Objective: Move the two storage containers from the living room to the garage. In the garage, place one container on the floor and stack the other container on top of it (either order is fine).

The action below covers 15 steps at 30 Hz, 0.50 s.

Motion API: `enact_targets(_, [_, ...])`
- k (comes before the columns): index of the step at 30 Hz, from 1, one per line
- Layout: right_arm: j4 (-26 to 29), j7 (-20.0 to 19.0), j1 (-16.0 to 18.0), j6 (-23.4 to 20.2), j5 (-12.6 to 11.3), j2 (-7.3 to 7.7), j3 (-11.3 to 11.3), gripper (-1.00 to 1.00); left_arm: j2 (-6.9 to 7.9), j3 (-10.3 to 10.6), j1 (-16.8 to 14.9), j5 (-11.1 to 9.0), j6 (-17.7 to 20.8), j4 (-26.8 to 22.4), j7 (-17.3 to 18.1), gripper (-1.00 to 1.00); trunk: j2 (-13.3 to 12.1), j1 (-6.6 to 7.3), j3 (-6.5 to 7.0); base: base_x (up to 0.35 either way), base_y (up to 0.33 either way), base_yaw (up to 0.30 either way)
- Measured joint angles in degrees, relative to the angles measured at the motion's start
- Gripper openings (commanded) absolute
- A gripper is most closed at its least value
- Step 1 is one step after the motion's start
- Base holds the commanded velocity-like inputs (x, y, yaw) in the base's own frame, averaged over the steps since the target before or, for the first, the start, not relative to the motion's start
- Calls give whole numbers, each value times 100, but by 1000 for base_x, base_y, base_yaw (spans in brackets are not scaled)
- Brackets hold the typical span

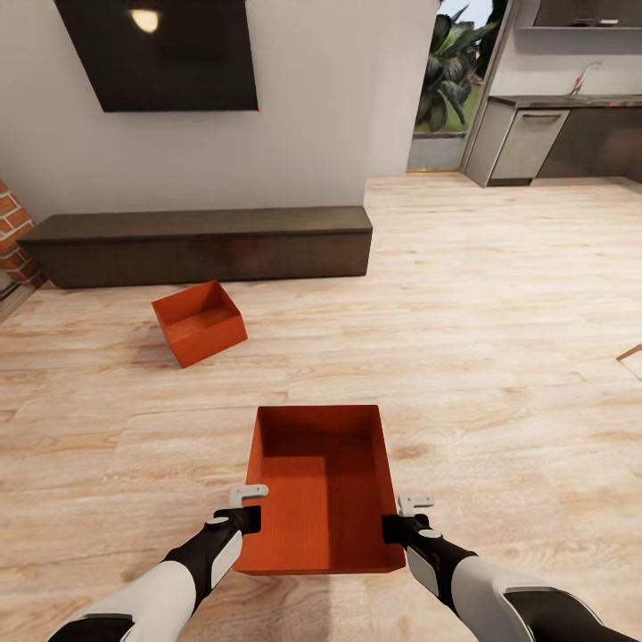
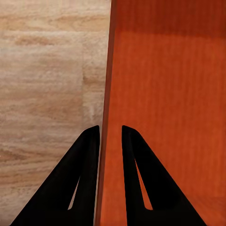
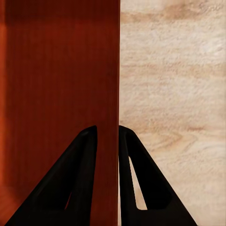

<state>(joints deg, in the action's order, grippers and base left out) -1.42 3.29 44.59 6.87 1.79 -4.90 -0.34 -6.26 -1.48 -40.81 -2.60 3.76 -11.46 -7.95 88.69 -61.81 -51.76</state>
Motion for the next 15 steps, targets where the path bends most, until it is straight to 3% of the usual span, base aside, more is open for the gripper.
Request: enact_targets(15, [-1,0,0,8,-1,0,-3,-100,0,3,-1,2,0,-5,0,-100,-602,330,269,0,0,0])
